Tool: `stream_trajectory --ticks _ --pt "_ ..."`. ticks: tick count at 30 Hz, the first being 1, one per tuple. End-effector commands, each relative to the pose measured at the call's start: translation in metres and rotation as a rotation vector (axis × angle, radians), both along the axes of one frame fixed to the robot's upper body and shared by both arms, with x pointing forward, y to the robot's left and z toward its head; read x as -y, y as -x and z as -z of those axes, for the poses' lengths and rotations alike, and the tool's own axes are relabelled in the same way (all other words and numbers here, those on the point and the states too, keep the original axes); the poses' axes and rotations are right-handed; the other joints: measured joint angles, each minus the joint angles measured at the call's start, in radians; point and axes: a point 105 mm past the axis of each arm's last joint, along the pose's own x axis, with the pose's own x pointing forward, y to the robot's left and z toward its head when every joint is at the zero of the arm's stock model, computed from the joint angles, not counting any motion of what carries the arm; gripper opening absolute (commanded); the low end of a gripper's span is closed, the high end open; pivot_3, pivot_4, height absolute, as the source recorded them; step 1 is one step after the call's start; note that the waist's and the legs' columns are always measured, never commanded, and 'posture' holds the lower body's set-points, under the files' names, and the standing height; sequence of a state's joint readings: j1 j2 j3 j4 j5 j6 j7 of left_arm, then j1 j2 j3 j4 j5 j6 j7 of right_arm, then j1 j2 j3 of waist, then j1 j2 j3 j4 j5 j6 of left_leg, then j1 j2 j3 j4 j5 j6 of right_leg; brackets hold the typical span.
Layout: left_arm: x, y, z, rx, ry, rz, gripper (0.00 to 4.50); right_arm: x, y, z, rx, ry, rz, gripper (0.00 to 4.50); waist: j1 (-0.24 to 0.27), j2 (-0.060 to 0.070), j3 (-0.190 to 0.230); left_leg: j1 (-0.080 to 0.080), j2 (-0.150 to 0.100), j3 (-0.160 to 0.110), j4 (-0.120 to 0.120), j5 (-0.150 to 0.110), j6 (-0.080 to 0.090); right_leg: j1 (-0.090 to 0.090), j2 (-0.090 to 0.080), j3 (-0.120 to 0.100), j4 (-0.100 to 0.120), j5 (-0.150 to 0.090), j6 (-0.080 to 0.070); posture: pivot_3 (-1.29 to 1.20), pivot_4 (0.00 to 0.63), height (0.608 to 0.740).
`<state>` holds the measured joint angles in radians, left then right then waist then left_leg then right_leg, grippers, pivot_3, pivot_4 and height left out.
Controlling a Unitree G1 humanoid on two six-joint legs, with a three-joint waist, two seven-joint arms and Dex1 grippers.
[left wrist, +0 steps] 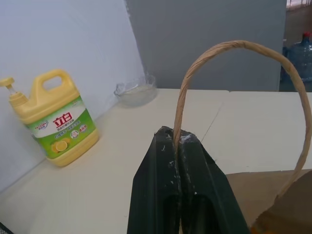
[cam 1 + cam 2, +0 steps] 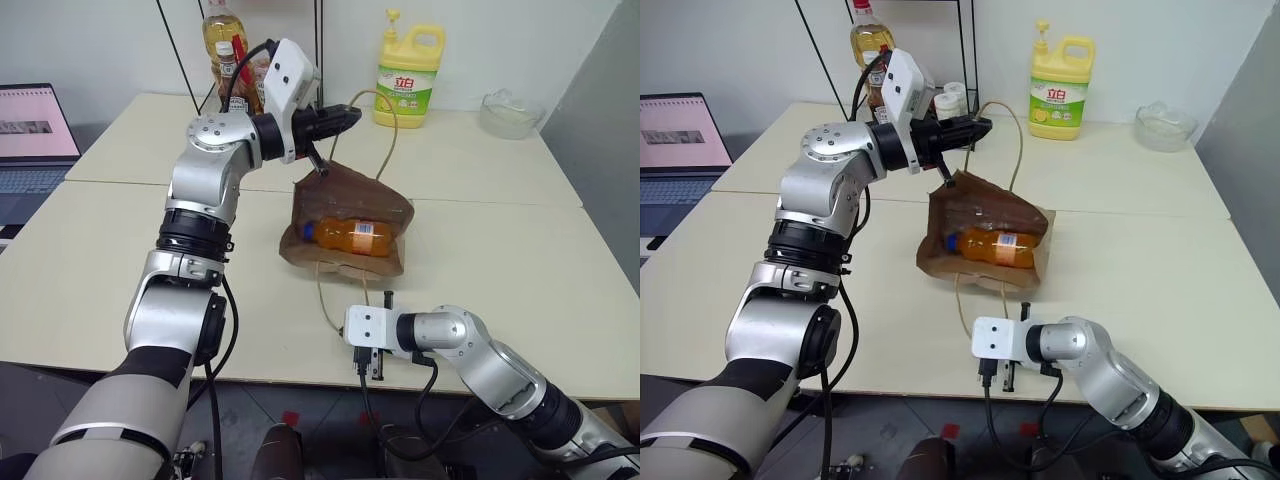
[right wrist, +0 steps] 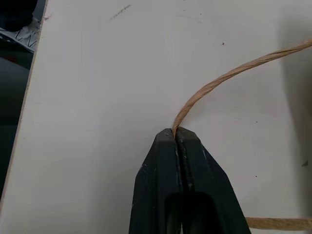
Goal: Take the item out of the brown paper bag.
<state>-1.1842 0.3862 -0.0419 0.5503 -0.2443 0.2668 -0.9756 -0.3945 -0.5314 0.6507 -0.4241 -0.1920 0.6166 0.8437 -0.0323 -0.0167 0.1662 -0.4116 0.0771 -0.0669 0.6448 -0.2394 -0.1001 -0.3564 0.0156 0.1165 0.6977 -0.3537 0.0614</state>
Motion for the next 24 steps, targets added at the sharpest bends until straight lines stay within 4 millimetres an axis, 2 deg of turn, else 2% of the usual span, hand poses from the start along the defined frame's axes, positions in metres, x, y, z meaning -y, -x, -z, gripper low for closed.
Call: stream_trajectory --ticks 1,4,7,11,18,21,24 --pt "0.005 0.025 -0.018 0.026 0.051 0.135 0.0 0.006 0.001 0.016 -0.058 0.038 0.029 0.03 -0.001 0.0 0.0 0.0 0.0 0.0 0.0 0.0 0.0 0.0 0.0 0.0 0.0 0.0 0.0 0.0 0.15 0.74" --pt "0.002 0.042 -0.008 -0.027 0.033 0.212 0.0 0.006 -0.004 0.002 -0.029 -0.001 0.046 0.59 -0.001 0.0 0.0 0.0 0.0 0.0 0.0 0.0 0.0 0.0 0.0 0.0 0.0 0.0 0.0 0.0 0.15 0.74" --pt "-0.002 0.052 0.0 -0.07 0.021 0.234 0.0 0.009 -0.006 -0.011 -0.005 -0.023 0.058 1.58 -0.001 0.0 0.0 0.0 0.0 0.0 0.0 0.0 0.0 0.0 0.0 0.0 0.0 0.0 0.0 0.0 0.15 0.74" --pt "-0.007 0.055 0.006 -0.098 0.017 0.22 0.0 0.017 0.002 -0.038 0.019 -0.059 0.026 2.97 0.005 0.0 0.001 -0.002 0.0 -0.001 0.0 0.0 0.0 0.0 -0.001 -0.001 0.0 0.0 0.0 0.0 0.15 0.74" --pt "-0.009 0.051 0.007 -0.119 0.038 0.196 0.0 0.029 0.027 -0.098 -0.059 -0.239 -0.009 2.97 0.003 0.001 0.002 -0.003 0.0 -0.003 0.0 0.0 0.0 -0.001 0.0 -0.003 0.0 0.0 0.0 0.0 0.15 0.74" --pt "-0.008 0.05 0.007 -0.135 0.053 0.202 0.0 0.023 0.019 -0.118 -0.047 -0.324 0.016 2.97 0.001 0.001 0.002 -0.003 0.0 -0.004 0.0 0.0 0.0 -0.001 0.0 -0.003 0.0 0.0 0.0 0.0 0.15 0.74" --pt "-0.007 0.049 0.005 -0.149 0.067 0.205 0.0 0.011 0.003 -0.123 -0.015 -0.364 0.074 2.97 0.0 0.001 0.002 -0.002 0.0 -0.004 0.0 0.0 0.0 -0.001 0.0 -0.003 0.0 0.0 0.0 0.0 0.15 0.74"
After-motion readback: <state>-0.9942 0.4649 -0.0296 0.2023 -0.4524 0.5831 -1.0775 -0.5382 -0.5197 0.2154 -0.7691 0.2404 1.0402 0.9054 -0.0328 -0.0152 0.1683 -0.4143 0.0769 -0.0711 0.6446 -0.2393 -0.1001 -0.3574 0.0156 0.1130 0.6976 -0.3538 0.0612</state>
